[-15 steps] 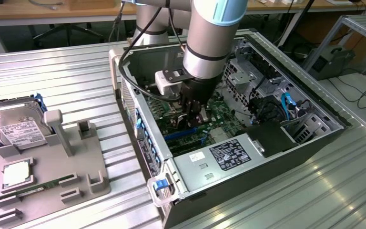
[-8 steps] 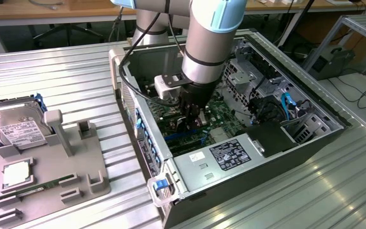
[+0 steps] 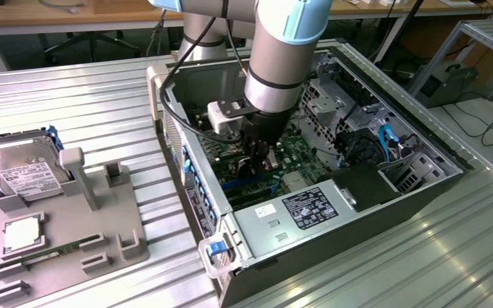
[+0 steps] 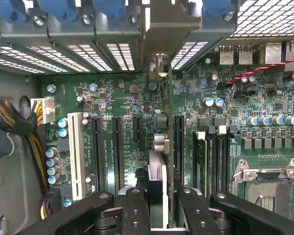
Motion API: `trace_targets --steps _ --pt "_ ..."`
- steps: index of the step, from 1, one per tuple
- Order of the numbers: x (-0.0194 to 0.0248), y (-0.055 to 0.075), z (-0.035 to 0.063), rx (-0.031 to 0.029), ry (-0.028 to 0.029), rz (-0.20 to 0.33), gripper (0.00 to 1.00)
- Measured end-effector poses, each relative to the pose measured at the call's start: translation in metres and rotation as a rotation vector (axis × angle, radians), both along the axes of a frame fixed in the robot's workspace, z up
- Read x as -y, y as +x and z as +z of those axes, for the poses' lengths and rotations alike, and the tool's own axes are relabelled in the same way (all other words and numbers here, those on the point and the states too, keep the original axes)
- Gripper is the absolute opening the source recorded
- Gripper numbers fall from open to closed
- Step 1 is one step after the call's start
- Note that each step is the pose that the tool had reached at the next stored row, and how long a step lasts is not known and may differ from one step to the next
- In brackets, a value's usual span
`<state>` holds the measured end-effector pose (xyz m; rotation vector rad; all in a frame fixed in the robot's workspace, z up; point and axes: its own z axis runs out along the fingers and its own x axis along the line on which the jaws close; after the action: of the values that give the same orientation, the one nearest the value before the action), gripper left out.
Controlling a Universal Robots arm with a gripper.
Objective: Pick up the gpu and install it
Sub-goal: 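Insert the gpu into the slot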
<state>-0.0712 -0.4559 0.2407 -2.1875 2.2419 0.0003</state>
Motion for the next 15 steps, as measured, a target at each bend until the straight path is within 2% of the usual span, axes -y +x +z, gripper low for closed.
trace_targets --steps 6,12,15 --pt "0.0000 -0.001 -0.0025 0.0001 0.0002 0.000 0.28" --pt "0.0000 -0.001 -0.0081 0.0000 0.0042 0.000 0.28" --pt "0.0002 -0.001 -0.0110 -0.0003 0.0044 0.000 0.28"
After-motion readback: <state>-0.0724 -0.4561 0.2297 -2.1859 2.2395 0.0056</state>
